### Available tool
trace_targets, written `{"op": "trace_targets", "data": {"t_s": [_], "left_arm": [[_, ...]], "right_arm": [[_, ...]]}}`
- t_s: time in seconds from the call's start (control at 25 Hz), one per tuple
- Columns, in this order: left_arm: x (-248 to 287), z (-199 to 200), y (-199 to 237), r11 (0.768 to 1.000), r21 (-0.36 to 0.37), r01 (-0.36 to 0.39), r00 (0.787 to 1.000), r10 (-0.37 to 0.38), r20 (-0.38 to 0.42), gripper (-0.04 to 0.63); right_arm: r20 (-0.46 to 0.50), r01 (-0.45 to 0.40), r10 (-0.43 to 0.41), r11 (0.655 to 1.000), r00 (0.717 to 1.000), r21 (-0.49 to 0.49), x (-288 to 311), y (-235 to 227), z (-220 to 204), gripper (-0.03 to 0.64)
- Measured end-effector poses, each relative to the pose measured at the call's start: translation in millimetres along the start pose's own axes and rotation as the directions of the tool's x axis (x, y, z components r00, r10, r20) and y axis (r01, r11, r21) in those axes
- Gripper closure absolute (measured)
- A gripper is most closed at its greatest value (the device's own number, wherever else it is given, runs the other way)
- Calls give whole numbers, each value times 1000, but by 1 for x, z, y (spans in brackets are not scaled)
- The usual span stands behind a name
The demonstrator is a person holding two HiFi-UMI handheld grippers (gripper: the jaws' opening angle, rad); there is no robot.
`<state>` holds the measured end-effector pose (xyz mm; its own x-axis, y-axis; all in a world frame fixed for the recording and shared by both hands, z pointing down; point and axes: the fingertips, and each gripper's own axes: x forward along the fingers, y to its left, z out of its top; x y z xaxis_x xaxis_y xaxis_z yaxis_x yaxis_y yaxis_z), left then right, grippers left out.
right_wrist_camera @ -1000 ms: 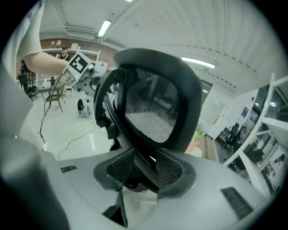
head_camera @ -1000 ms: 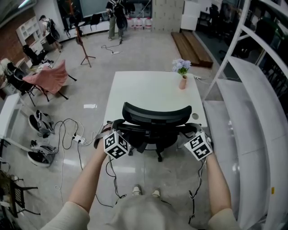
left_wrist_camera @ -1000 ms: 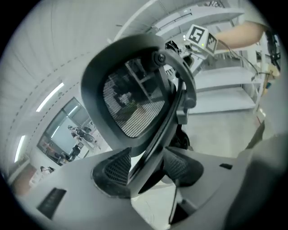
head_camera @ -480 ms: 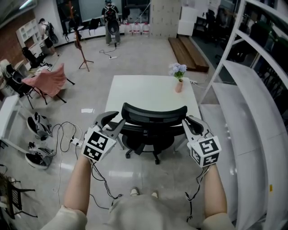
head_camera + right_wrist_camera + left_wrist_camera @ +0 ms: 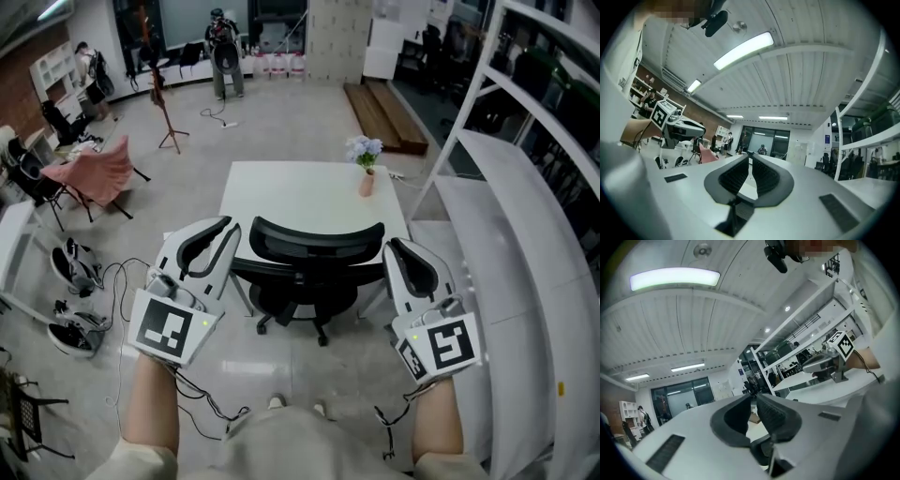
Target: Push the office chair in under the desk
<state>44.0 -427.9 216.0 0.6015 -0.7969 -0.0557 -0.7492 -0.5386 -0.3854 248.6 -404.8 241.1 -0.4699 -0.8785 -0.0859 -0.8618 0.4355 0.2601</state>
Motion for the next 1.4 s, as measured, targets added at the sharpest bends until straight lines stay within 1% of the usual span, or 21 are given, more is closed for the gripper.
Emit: {"op": "trace_targets", "data": {"t_s": [0.12,0.2,0.28,0.4,0.52,0.64,0.8,0.92,1.0,1.08,1.16,1.2,1.32,1.4], "left_arm": [[-8,11,-2,1000,-3,-10,1000,10,4,555],[-11,14,-6,1000,-3,-8,1000,8,9,558],[-14,15,-12,1000,-8,-9,1000,9,15,561],[-19,6,-18,999,-31,-34,999,34,-8,566],[-23,-14,-24,998,-37,-42,998,40,-46,571],[-24,-29,-36,999,-46,-19,998,16,-66,588],[-29,-45,-52,999,-54,11,997,-15,-78,588],[-31,-60,-61,996,-82,22,995,-29,-96,588],[-30,-70,-67,995,-96,26,993,-36,-108,588],[-34,-82,-70,997,-73,26,989,-36,-141,588],[-37,-93,-73,999,-39,27,983,-34,-181,588],[-36,-97,-75,999,-33,26,981,-32,-191,588],[-35,-102,-81,997,-66,32,981,-44,-191,588],[-35,-104,-83,997,-74,36,980,-50,-193,588]], "right_arm": [[37,24,-23,1000,999,-15,-14,2,23,594],[56,30,-30,1000,998,10,-22,3,32,597],[62,30,-33,999,998,44,-30,6,35,601],[52,24,-27,999,998,46,-36,14,33,606],[17,14,-15,999,1000,45,-35,22,19,610],[-49,-6,9,998,999,60,-34,30,-5,611],[-132,-19,31,995,991,98,-33,39,-39,611],[-177,-23,45,992,983,123,-36,45,-61,611],[-216,-35,59,993,975,112,-37,51,-77,611],[-251,-55,73,995,965,79,-36,60,-90,611],[-270,-65,84,995,959,79,-36,66,-95,611],[-274,-64,86,994,958,87,-37,67,-97,611],[-269,-62,88,993,959,101,-37,67,-97,611],[-262,-61,89,992,961,111,-37,67,-95,611]]}}
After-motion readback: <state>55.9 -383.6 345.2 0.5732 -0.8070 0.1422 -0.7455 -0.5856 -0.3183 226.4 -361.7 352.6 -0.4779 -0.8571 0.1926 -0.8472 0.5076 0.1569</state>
